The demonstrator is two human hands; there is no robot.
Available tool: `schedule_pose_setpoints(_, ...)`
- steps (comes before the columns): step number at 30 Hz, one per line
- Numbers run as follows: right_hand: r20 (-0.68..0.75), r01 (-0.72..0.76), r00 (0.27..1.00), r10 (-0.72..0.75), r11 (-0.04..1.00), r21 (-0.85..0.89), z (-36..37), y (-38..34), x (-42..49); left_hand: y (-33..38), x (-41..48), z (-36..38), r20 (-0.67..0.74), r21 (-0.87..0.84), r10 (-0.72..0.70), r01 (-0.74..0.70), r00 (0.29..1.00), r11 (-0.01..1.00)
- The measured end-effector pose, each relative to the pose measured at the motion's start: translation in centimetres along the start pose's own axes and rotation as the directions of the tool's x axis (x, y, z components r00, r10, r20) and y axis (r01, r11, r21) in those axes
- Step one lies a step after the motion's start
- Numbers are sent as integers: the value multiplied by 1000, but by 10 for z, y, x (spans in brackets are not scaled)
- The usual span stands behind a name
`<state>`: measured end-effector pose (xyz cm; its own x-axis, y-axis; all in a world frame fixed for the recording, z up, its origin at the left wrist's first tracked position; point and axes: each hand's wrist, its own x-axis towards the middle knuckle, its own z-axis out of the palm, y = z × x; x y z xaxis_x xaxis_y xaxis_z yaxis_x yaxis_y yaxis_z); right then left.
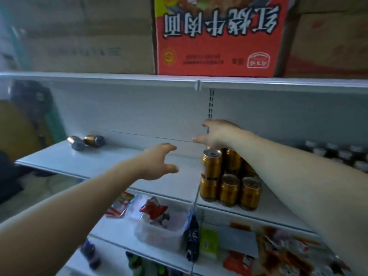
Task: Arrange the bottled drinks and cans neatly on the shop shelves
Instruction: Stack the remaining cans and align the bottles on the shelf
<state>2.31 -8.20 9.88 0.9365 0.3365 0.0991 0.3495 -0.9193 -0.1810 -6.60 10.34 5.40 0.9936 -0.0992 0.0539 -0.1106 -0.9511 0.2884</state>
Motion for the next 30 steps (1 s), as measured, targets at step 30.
schedule_pose_setpoints(30, 231, 376, 904, -359, 926, -36, 246, -381, 352, -470, 64, -10, 45, 22, -595, 595, 802, 803)
